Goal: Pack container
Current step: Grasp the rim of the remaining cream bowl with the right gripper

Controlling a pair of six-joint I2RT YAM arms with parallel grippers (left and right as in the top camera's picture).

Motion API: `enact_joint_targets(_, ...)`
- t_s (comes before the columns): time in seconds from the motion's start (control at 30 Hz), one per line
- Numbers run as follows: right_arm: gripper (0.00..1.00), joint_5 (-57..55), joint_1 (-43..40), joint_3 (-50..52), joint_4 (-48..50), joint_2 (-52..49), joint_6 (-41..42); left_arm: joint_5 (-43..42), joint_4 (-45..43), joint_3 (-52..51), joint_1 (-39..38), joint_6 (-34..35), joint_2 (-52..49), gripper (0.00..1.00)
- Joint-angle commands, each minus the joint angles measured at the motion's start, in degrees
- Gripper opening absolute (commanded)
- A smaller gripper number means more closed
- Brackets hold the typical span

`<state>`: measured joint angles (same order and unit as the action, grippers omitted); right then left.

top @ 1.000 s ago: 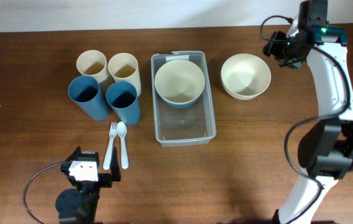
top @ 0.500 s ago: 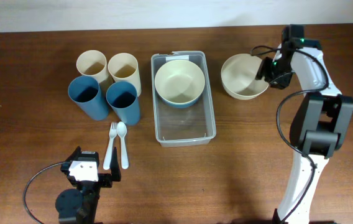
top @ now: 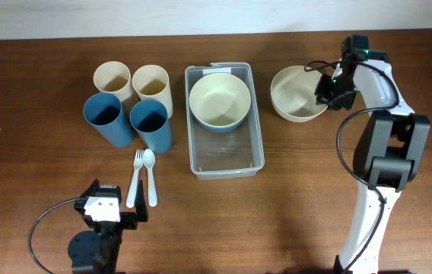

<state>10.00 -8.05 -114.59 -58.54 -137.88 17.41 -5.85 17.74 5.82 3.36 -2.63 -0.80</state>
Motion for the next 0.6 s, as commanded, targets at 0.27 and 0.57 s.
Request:
enact_joint_targets(0.27,0.04,-2.3,-0.2,-0.3,-3.6,-1.1,-0.4,-0.8,-0.1,-0.3,0.0,-1.1,0.4,1.00)
enact_joint_targets(0.57,0.04,-7.5,-0.2,-0.9,-6.9,12.2,2.9,-0.8,-0.1,-0.3,0.0,-1.1,0.4,1.00)
